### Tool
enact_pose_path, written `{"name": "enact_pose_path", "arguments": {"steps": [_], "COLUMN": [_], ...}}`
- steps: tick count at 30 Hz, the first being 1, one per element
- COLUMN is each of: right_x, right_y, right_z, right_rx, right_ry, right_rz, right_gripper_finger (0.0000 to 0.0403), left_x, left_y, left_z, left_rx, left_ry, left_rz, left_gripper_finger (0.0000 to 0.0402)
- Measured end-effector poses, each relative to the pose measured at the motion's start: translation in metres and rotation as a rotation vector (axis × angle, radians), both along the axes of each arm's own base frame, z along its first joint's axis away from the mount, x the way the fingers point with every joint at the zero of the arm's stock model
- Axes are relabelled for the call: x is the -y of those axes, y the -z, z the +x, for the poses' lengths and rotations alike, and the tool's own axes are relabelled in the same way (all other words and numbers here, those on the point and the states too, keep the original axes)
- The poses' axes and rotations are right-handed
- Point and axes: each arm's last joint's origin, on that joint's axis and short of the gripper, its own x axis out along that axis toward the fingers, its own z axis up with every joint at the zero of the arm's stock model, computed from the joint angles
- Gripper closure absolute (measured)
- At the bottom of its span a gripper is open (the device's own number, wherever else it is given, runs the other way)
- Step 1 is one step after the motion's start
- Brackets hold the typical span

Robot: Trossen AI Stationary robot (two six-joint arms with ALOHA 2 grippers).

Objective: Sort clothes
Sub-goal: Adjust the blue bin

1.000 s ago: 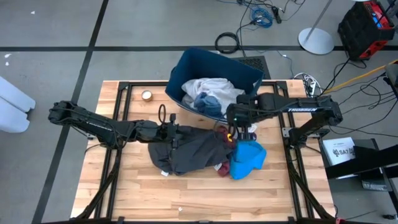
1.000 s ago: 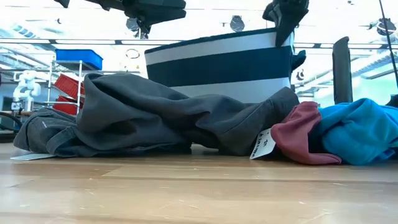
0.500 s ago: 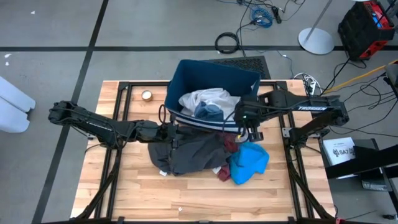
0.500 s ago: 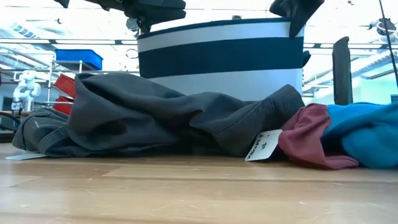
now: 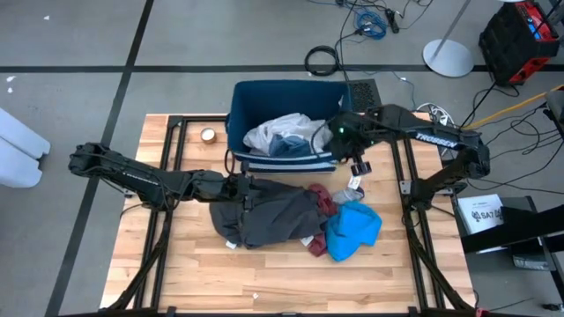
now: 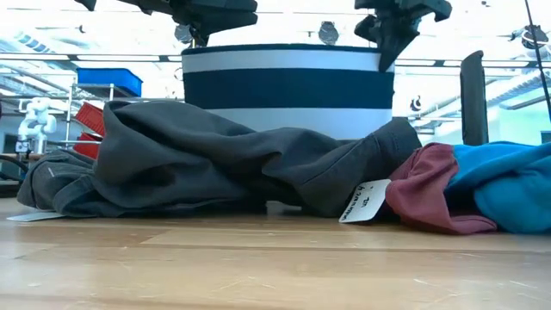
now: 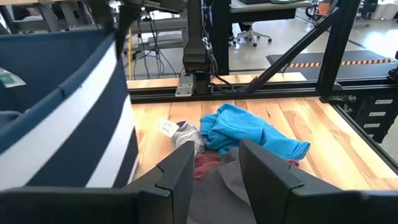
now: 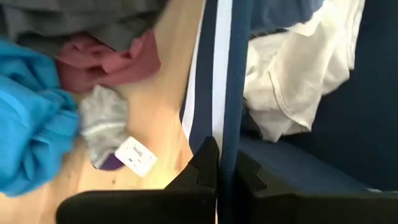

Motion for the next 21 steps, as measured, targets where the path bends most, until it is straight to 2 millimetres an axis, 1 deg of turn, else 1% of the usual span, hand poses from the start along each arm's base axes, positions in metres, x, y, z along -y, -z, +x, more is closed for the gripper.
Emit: {"name": "enact_pose_path", "arguments": {"steps": [4,7,9,13,16,21], "right_x": [0.018,0.027,0.03,0.031,0.031,0.029], "right_y": [0.0,-0.001,-0.002,-0.002,-0.002,-0.003], "right_z": [-0.006,-0.007,-0.006,-0.006,-0.006,-0.005], "right_rx": [0.004,0.034,0.055,0.068,0.069,0.071], "right_ry": [0.031,0.05,0.066,0.115,0.12,0.114], "right_rz": [0.013,0.013,0.011,0.024,0.019,0.01], "right_gripper_finger": [0.0403,0.0403,0.0403,0.04,0.0384,0.0336], "left_x": [0.0,0.0,0.0,0.0,0.0,0.0], "left_y": [0.0,0.0,0.0,0.0,0.0,0.0], "left_z": [0.0,0.0,0.0,0.0,0.0,0.0], "left_rx": [0.0,-0.001,-0.001,-0.001,-0.002,-0.002], "left_ry": [0.0,0.0,0.0,0.0,0.0,0.0], "left_rz": [0.0,0.0,0.0,0.0,0.0,0.001], "left_gripper_finger": [0.0265,0.0265,0.0265,0.0265,0.0265,0.0265]}}
